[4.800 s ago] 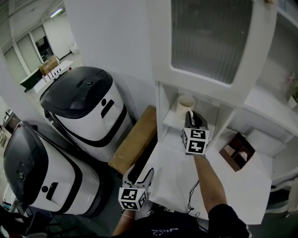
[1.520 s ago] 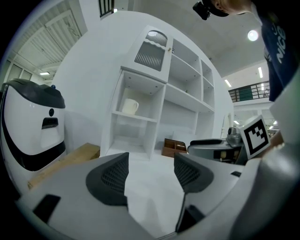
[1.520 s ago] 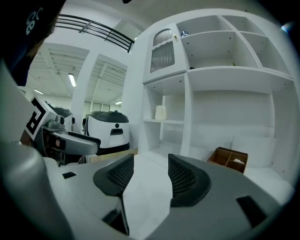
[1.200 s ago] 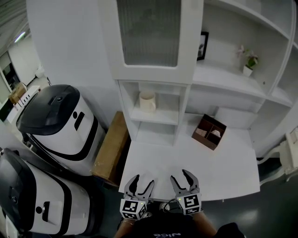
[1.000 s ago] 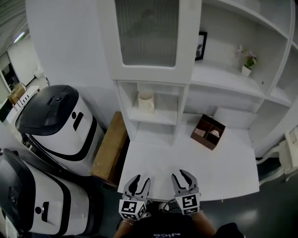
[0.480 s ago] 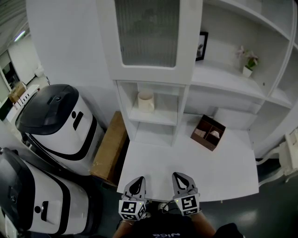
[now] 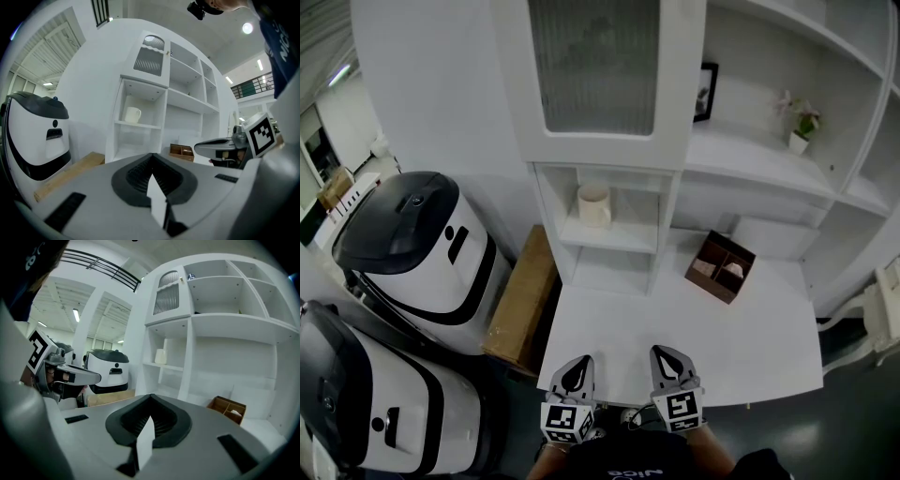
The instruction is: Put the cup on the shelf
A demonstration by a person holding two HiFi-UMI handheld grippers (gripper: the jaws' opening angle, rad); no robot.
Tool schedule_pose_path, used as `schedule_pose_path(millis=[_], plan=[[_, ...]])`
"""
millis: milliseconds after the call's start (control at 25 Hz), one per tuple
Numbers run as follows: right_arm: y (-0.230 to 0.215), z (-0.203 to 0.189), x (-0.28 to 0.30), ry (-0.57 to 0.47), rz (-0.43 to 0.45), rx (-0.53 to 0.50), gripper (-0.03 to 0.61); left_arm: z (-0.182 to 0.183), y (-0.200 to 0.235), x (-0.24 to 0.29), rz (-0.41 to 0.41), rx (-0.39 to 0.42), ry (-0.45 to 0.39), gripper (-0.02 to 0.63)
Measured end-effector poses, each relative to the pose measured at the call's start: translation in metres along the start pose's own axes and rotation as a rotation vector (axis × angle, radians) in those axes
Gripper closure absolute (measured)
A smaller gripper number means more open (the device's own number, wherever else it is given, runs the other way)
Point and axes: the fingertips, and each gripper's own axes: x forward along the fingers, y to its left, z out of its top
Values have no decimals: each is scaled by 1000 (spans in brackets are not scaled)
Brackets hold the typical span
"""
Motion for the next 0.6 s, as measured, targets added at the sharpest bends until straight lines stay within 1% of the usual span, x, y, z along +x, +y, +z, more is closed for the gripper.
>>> schedule_pose_path(millis=[280,600], plan=[[-2,5,2,-12,-2,8,571,2,3,1,0,-2,-5,611],[-1,0,5,-3,-3,4,571,0,6,0,1,-6,-5,611]])
